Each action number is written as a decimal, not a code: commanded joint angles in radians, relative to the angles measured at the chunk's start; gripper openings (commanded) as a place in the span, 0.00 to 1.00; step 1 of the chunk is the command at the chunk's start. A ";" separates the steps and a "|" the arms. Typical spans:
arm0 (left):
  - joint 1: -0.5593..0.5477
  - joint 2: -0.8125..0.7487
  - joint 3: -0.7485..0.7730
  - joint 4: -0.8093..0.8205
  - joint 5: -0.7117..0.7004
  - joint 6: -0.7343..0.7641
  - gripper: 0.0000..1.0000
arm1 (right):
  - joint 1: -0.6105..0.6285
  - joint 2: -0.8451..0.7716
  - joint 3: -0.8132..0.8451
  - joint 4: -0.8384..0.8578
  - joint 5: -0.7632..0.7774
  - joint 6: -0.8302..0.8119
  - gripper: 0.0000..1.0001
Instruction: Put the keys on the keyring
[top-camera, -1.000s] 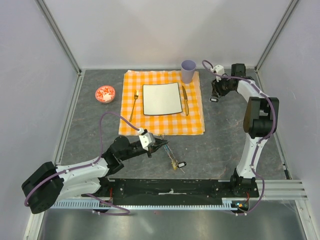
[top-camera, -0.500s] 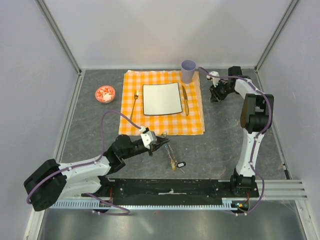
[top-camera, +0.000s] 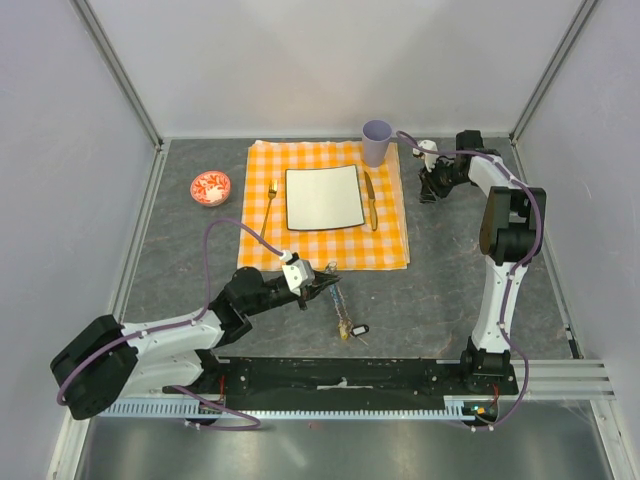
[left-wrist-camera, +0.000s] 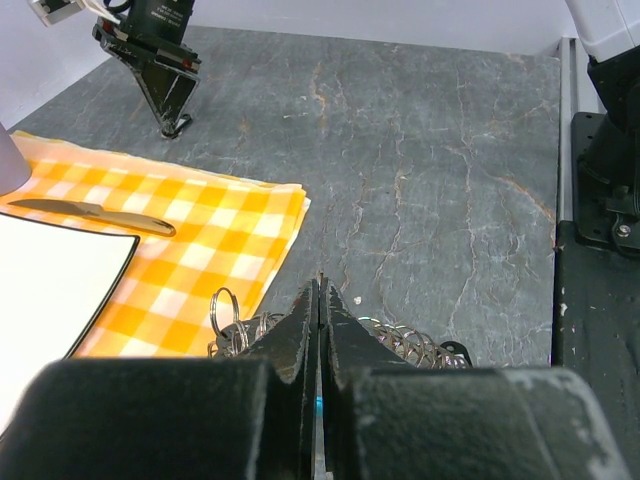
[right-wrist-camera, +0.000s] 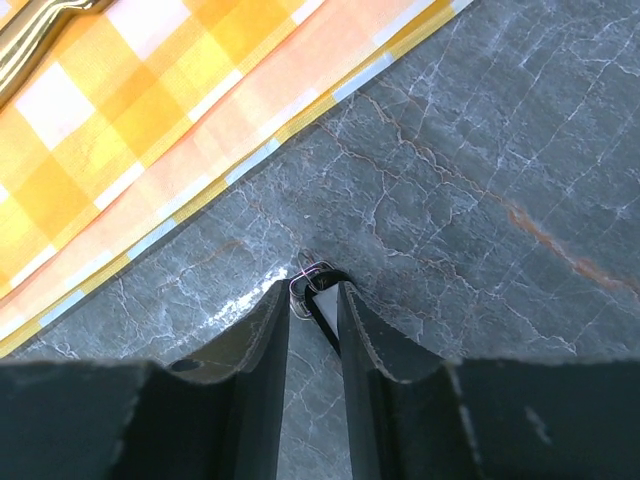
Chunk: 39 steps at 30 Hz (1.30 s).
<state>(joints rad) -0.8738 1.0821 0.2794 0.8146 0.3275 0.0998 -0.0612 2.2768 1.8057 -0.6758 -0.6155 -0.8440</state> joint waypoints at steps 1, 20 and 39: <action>0.007 0.015 0.020 0.009 0.021 0.024 0.02 | 0.008 0.012 0.041 -0.005 -0.056 -0.030 0.32; 0.010 0.025 0.017 0.015 0.035 0.017 0.02 | 0.015 0.055 0.093 -0.054 -0.046 -0.050 0.14; 0.013 -0.028 -0.003 0.061 0.042 0.003 0.02 | 0.046 -0.318 -0.150 0.093 -0.151 0.143 0.00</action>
<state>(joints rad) -0.8696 1.0851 0.2794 0.8242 0.3500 0.0990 -0.0414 2.1601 1.7092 -0.6777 -0.6876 -0.7864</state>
